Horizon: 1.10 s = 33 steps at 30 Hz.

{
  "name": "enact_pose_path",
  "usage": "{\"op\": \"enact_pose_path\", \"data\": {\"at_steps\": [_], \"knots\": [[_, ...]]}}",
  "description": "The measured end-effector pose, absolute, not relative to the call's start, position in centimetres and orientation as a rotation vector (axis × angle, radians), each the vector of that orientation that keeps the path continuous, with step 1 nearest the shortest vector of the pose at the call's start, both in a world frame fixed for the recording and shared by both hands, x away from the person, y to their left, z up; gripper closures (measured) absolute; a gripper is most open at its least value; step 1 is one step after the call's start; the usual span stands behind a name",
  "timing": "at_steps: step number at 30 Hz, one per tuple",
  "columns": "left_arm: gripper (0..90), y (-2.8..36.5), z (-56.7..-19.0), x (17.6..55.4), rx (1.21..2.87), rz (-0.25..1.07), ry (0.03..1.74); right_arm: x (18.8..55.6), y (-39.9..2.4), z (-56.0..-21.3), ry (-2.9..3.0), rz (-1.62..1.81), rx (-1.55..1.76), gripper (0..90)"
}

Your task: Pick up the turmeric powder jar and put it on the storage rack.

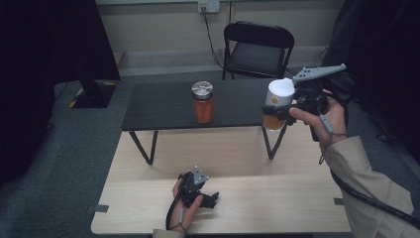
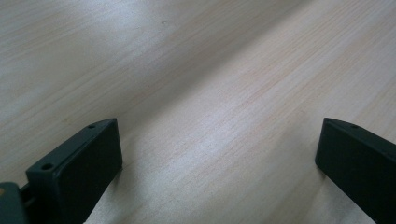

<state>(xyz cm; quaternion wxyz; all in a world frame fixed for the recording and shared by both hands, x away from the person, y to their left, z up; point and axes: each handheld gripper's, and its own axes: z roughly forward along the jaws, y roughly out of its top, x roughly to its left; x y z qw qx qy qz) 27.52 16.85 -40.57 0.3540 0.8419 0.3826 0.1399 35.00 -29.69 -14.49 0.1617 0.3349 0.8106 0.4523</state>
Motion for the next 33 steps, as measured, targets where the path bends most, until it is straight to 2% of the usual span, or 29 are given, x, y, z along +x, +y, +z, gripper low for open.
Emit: {"op": "enact_pose_path", "data": {"at_steps": [33], "knots": [[0.1, 16.8, -40.6, 27.4, 2.174, 0.364, 0.992, 38.6, -24.9, -14.9, 2.306, 1.262, 0.970, 30.2]]}}
